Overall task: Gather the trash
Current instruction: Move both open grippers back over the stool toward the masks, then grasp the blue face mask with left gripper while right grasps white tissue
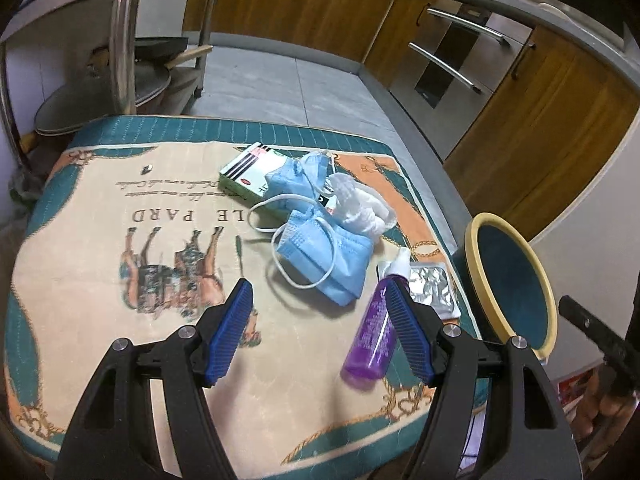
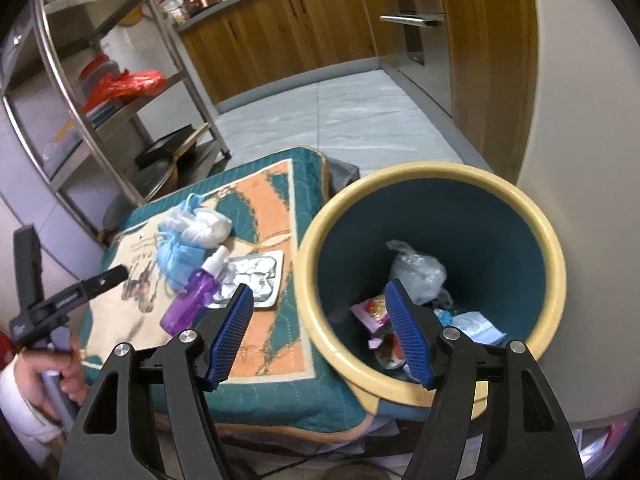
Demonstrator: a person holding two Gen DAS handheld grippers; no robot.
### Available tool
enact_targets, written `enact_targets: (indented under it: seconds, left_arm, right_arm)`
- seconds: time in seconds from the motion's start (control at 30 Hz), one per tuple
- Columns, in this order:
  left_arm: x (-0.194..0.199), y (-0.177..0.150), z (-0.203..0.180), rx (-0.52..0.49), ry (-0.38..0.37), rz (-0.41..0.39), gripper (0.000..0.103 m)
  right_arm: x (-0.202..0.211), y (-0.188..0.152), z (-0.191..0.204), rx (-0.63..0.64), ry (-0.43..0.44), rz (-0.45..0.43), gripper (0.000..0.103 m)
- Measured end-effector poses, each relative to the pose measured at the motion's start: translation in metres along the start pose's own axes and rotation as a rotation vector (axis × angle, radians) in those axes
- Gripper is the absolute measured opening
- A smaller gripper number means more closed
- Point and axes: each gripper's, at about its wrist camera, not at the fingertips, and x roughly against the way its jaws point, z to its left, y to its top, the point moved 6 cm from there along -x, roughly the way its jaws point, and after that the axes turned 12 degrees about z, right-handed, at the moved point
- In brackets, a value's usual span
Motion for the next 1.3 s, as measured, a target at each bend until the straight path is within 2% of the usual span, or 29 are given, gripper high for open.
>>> enact_targets:
  seconds: [0.2,0.43,0.5,0.53,0.57,0.63,0.77,1.07,1.3]
  left_arm:
    - [-0.025,0.013,-0.018,-0.028,-0.001,0.020,0.068]
    - [-0.068,0.024,-0.031,-0.098,0.082,0.090,0.068]
    - [-0.077,0.023,-0.030,-0.112,0.110,0.110,0.064]
    - [-0.080,0.022,-0.028,-0.113,0.115,0.123,0.055]
    - [-0.082,0.020,-0.027,-0.110,0.109,0.133,0.050]
    - [-0.081,0.016,-0.024,-0.114,0.110,0.139,0.034]
    - [-0.072,0.007,-0.018,-0.119,0.108,0.134,0.019]
    - [-0.030,-0.011,0.019,-0.062,0.084,0.093,0.015]
    - [-0.007,-0.024,0.064,0.028,0.102,0.082,0.015]
  right_arm:
    - [-0.012,0.000,0.013,0.025,0.015,0.029,0.070]
    - [-0.021,-0.001,0.020,0.043,0.023,0.050,0.070]
    - [-0.022,-0.002,0.019,0.038,0.027,0.053,0.070]
    - [-0.023,-0.002,0.018,0.038,0.027,0.054,0.070]
    - [-0.023,-0.002,0.018,0.036,0.029,0.053,0.070]
    - [-0.023,-0.003,0.017,0.035,0.033,0.052,0.070]
    - [-0.024,-0.003,0.020,0.039,0.038,0.055,0.070]
    - [-0.028,-0.002,0.033,0.066,0.055,0.068,0.070]
    - [-0.049,0.013,0.065,0.146,0.083,0.107,0.070]
